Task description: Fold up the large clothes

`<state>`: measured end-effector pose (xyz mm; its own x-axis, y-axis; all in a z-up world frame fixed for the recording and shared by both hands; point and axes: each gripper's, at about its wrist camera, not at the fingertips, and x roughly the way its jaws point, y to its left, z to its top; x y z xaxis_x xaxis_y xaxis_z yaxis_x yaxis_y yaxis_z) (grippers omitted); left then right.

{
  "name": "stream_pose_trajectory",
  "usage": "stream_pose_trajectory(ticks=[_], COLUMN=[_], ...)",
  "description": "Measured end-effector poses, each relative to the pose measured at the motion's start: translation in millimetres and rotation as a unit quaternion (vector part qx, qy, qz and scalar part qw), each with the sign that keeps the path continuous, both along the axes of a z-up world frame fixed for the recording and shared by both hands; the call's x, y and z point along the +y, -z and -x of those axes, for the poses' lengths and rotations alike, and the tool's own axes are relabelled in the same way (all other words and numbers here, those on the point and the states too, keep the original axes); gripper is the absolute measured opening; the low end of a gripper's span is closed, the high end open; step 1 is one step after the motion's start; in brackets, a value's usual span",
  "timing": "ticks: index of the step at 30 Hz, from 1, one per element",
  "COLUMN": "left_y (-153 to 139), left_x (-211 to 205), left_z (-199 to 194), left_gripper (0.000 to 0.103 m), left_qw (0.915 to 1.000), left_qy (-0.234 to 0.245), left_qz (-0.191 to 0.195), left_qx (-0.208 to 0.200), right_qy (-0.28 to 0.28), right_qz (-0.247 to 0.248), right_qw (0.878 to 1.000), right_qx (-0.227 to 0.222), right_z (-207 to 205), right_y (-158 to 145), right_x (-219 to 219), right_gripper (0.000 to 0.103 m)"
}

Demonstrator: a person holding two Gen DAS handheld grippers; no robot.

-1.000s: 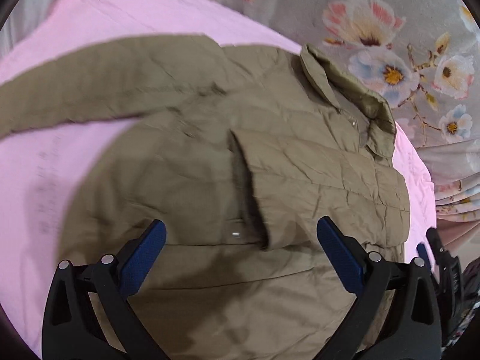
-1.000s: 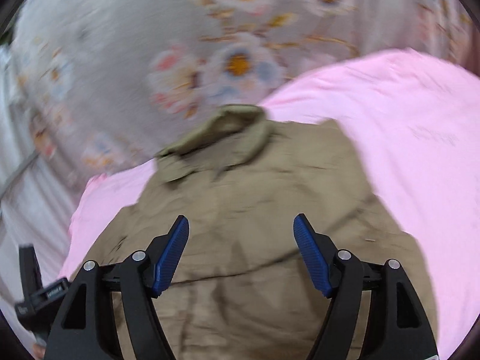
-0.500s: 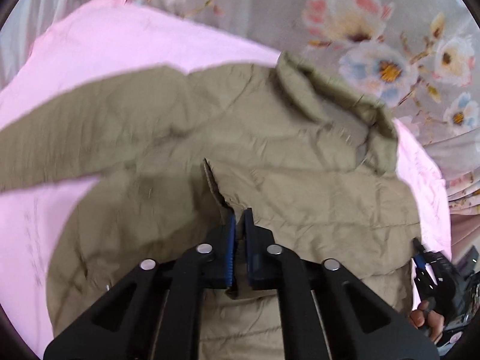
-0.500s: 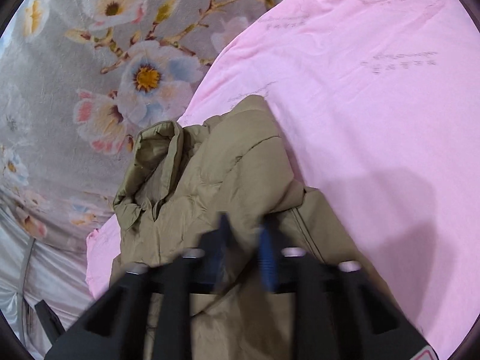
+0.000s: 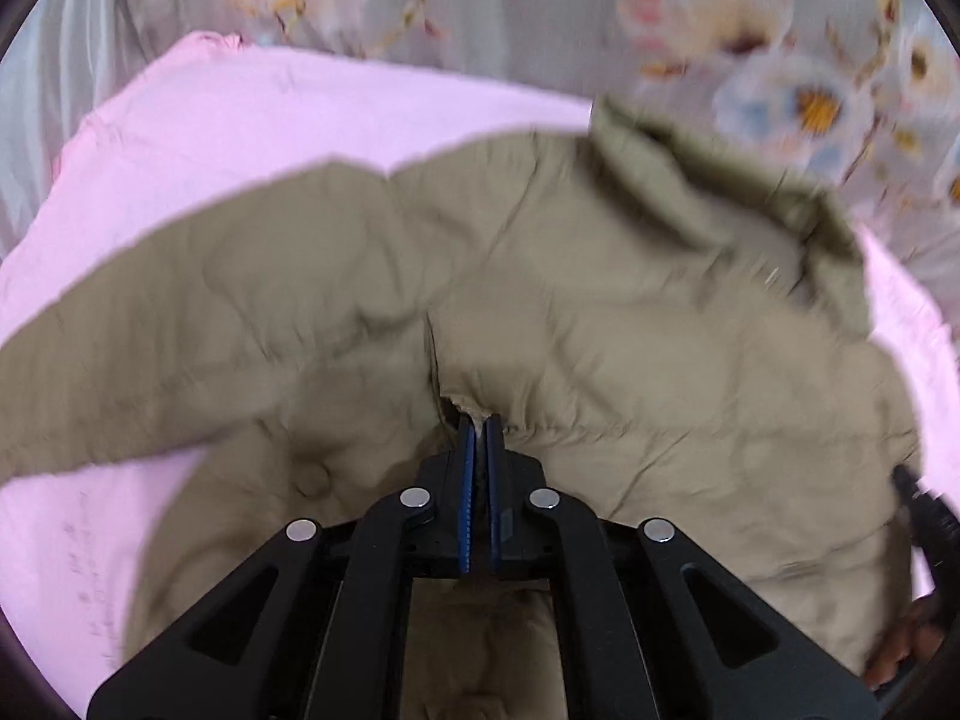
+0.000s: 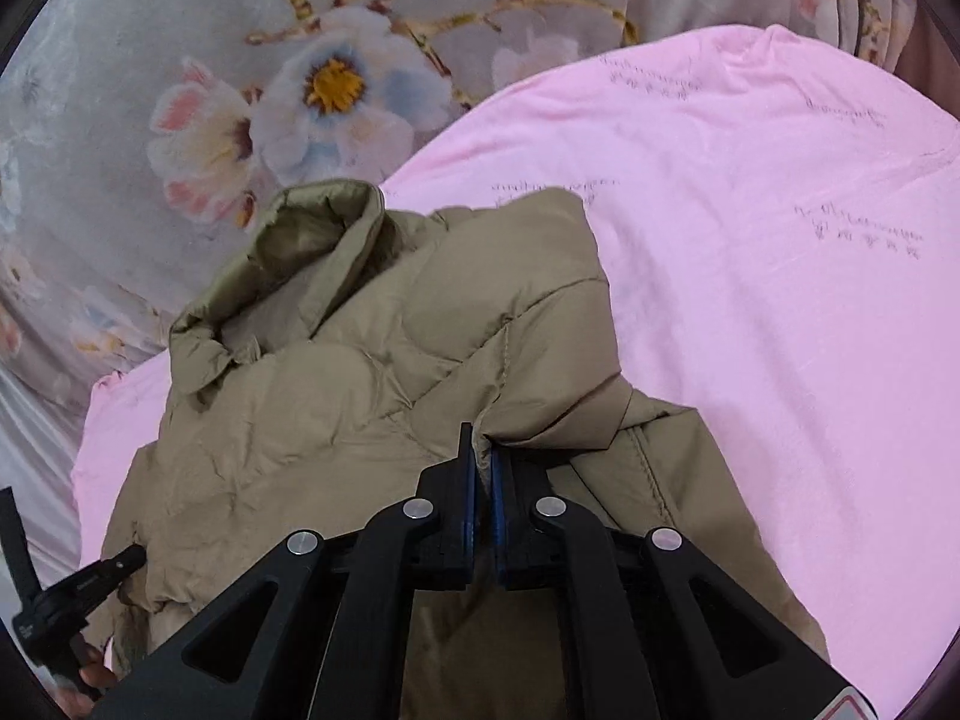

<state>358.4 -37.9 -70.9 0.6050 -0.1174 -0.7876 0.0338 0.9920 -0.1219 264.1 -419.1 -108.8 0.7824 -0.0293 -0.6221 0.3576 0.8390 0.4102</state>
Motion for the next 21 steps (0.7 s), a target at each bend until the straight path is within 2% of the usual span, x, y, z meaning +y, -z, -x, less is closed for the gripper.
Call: stream_pose_trajectory(ticks=[6, 10, 12, 13, 14, 16, 18, 21], left_y=[15.8, 13.9, 8.3, 3.1, -5.1, -28.6, -52.8, -83.7], left_x=[-10.3, -18.4, -16.2, -12.8, -7.8, 4.9, 9.0, -9.0], left_z=[4.9, 9.3, 13.2, 17.0, 21.3, 34.7, 44.0, 49.3], left_gripper=[0.006, 0.01, 0.024, 0.041, 0.059, 0.069, 0.072, 0.08], left_qw=[0.9988, 0.9963, 0.9938, 0.9928, 0.9922, 0.99, 0.9868, 0.9873], left_qy=[-0.001, -0.004, -0.014, -0.017, -0.021, -0.036, -0.046, -0.026], left_qz=[-0.043, -0.079, -0.103, -0.11, -0.112, -0.108, -0.107, -0.08], left_qx=[-0.023, -0.032, -0.038, -0.042, -0.051, -0.083, -0.112, -0.135], right_qy=[-0.007, -0.012, -0.013, -0.009, -0.001, 0.018, 0.031, 0.012], right_qz=[0.039, 0.029, 0.025, 0.03, 0.038, 0.062, 0.093, 0.12], right_qw=[0.998, 0.998, 0.998, 0.998, 0.998, 0.997, 0.995, 0.992], right_qx=[0.042, 0.046, 0.051, 0.056, 0.055, 0.03, 0.001, -0.035], right_z=[-15.2, -15.9, -10.2, -3.8, 5.4, 29.8, 46.2, 45.2], right_y=[9.1, 10.0, 6.6, 1.4, -5.7, -25.9, -48.0, -78.1], right_x=[12.3, 9.0, 6.9, 7.7, 9.1, 12.9, 18.7, 36.3], right_gripper=[0.005, 0.006, 0.009, 0.018, 0.022, 0.025, 0.025, 0.022])
